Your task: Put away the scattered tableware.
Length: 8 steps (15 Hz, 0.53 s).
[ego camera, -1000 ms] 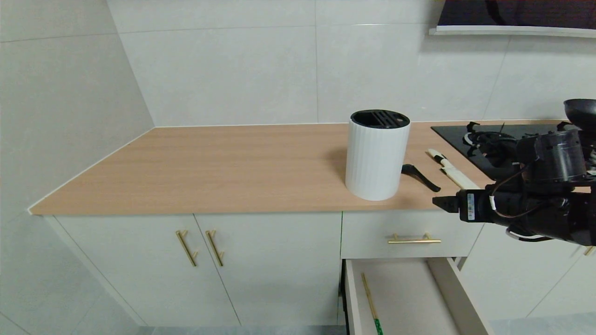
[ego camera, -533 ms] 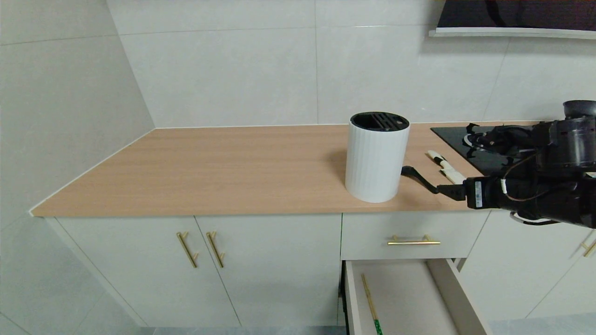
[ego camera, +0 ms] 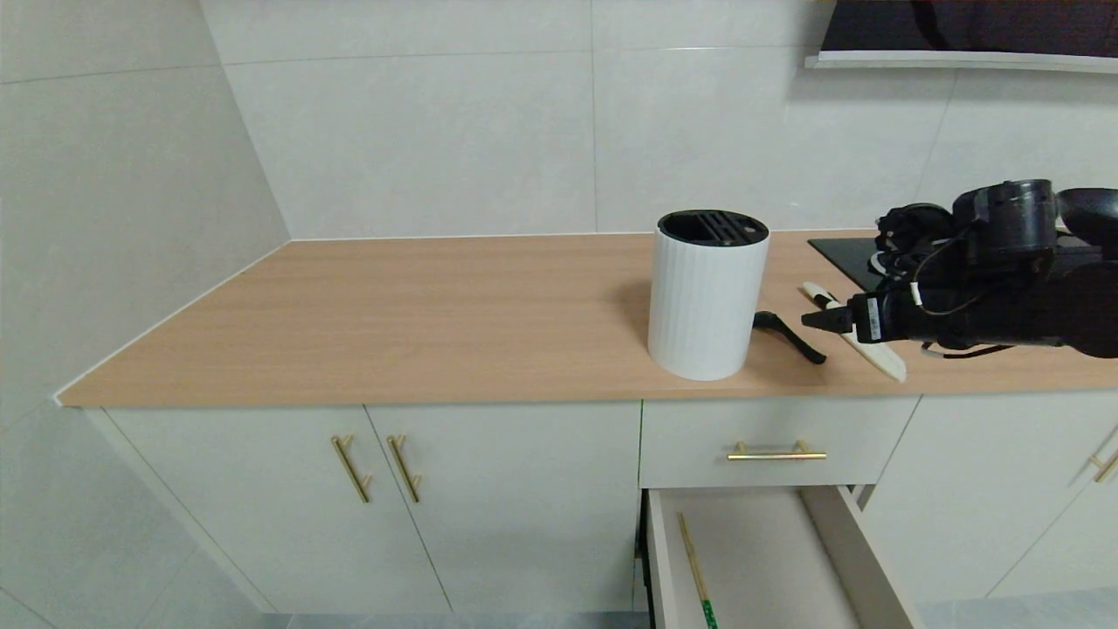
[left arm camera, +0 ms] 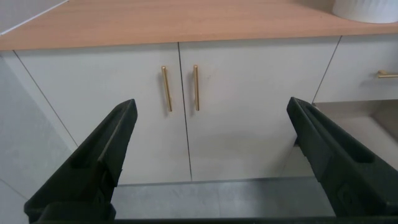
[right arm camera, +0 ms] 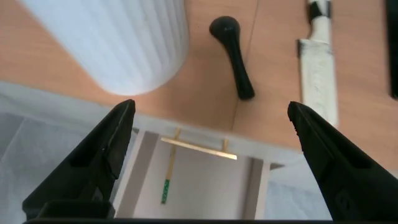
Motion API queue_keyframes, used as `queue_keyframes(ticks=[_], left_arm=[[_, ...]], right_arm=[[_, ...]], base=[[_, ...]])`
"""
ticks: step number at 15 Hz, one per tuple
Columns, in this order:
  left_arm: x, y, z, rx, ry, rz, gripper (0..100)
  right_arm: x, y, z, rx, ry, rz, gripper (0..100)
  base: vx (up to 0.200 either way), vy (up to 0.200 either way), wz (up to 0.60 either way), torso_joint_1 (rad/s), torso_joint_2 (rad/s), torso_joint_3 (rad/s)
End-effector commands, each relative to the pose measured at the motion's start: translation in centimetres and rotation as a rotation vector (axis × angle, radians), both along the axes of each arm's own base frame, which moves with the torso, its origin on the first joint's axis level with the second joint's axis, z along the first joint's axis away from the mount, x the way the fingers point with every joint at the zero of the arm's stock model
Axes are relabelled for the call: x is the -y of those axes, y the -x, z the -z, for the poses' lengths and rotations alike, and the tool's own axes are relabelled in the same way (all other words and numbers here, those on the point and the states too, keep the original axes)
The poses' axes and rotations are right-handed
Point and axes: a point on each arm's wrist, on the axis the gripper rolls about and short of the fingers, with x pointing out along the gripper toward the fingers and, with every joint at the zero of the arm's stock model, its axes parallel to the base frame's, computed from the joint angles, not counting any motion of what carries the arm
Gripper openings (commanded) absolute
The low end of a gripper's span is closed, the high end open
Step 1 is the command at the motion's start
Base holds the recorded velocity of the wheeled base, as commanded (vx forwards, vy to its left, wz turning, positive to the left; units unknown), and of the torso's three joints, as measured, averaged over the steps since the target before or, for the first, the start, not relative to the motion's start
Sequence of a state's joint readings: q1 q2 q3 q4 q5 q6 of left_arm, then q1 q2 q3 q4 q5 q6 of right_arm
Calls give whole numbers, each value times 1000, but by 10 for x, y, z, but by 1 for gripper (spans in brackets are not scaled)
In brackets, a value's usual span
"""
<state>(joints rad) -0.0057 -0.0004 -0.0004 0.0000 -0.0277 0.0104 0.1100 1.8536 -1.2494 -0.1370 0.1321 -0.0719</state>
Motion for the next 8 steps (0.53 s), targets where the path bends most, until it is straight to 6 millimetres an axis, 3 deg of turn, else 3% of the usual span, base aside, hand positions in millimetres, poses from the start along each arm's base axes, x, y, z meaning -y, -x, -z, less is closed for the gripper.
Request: queue_keyframes(ticks=[1, 4, 8], left_arm=[[0, 0, 0, -1, 0, 0, 100], [0, 0, 0, -1, 0, 0, 100], [0, 0, 0, -1, 0, 0, 100]], right_arm=[[0, -45, 49, -52, 32, -16, 100], [-2, -70, 78, 12, 33, -14, 100], [-3, -77, 86, 25, 31, -13, 100]], base=[[0, 0, 0, 0, 0, 0], [0, 0, 0, 0, 0, 0], [0, 0, 0, 0, 0, 0]])
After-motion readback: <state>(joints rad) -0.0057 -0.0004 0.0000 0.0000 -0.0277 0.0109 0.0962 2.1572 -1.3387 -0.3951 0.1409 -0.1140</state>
